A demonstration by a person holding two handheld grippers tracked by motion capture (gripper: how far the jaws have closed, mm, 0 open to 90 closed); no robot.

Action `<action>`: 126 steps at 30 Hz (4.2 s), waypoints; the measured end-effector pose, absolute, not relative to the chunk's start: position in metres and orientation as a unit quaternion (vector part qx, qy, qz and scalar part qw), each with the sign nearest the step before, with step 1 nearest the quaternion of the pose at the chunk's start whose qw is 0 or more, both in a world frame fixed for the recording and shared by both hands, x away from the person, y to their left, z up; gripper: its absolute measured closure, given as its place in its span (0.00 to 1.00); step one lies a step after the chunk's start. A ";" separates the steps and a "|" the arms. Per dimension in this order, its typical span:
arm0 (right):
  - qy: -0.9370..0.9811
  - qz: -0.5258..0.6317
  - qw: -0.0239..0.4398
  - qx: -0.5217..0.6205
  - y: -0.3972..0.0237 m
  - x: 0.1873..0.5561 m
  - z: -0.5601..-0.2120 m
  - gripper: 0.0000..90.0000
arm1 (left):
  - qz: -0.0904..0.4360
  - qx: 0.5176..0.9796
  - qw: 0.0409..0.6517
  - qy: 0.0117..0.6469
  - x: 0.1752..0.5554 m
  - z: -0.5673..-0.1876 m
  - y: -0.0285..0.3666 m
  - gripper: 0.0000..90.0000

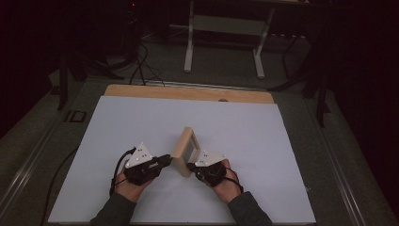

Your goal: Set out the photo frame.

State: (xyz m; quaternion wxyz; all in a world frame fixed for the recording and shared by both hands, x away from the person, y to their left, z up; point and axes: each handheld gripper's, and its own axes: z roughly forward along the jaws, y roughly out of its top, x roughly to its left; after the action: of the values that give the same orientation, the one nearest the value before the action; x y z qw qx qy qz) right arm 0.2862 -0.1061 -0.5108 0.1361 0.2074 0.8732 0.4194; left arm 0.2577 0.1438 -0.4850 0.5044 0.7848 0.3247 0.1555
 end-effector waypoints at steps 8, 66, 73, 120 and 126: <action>0.877 0.416 0.134 0.201 -0.100 0.286 -0.512 0.99 | 0.153 0.786 0.502 0.327 0.263 -0.487 0.144 0.92; 0.820 0.466 0.174 0.284 -0.147 0.313 -0.483 0.70 | 0.120 0.774 0.522 0.338 0.283 -0.494 0.129 0.68; 0.806 0.478 0.187 0.294 -0.160 0.318 -0.473 0.55 | 0.118 0.783 0.522 0.317 0.281 -0.494 0.131 0.69; 0.815 0.514 0.122 0.239 -0.151 0.326 -0.466 0.32 | 0.158 0.798 0.517 0.266 0.276 -0.496 0.127 0.65; 0.821 0.508 0.113 0.236 -0.147 0.331 -0.470 0.23 | 0.143 0.800 0.523 0.254 0.277 -0.496 0.128 0.67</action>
State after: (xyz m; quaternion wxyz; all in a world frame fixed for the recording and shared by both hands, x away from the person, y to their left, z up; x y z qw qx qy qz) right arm 0.3315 -0.1475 -0.4701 0.1127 0.2356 0.8208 0.5080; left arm 0.2767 0.1276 -0.4961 0.5234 0.8005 0.2544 0.1433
